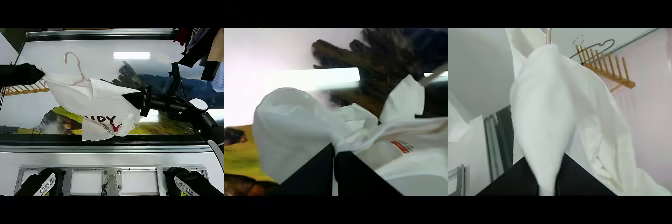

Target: Fold the clothes and pants, and hang the long-sleeved shirts on hangers.

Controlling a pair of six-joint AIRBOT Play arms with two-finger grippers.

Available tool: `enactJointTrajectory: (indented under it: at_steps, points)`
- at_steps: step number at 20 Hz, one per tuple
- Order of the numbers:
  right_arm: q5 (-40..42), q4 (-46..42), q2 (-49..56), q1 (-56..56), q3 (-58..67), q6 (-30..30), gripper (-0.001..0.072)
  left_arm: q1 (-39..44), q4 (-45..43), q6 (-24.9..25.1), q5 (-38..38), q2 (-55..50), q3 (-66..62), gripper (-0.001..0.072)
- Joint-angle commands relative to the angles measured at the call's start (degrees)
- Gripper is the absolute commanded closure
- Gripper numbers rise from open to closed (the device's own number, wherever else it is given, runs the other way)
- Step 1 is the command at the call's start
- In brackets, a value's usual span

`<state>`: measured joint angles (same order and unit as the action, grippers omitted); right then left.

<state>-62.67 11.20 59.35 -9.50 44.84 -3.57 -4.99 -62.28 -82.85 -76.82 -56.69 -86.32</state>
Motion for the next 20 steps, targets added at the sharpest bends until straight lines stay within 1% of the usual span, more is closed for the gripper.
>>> enactJointTrajectory:
  at_steps: [1, 2, 3, 4, 9, 15, 17, 20]
  points:
    - [-2.93, 14.19, 2.34, 0.13, -1.07, 5.68, 0.0698, 6.82, -5.01, -1.44, -2.32, 0.02, -7.63, 0.0689]
    - [-3.41, 16.98, 2.4, 0.13, -1.05, 6.71, 0.0698, 8.63, -8.87, -3.06, -2.38, 0.02, -8.85, 0.0689]
    - [-3.41, 17.77, 2.38, 0.11, -0.9, 6.84, 0.0698, 10.03, -11.39, -4.31, -2.69, 0.02, -9.73, 0.0689]
    - [-3.63, 17.77, 2.32, -0.02, -0.79, 6.84, 0.0698, 11.15, -11.89, -4.61, -2.47, 0.02, -10.12, 0.0689]
    - [-3.52, 17.99, 2.32, -3.82, -0.55, 6.86, 0.0698, 18.71, -11.15, -5.66, -1.99, -2.08, -10.08, 0.0689]
    - [-1.84, 18.56, 2.21, -4.92, -0.48, 6.62, 0.0698, 29.73, -11.13, -5.68, 2.19, -3.54, -10.1, 0.0689]
    - [-1.84, 18.64, 2.21, -4.92, -0.48, 6.62, 0.0698, 31.54, -11.21, -5.66, 2.97, -3.45, -10.1, 0.0689]
    - [-1.84, 18.67, 2.21, -4.92, -0.48, 6.6, 0.0698, 31.21, -11.17, -5.64, 2.86, -3.37, -10.1, 0.0689]
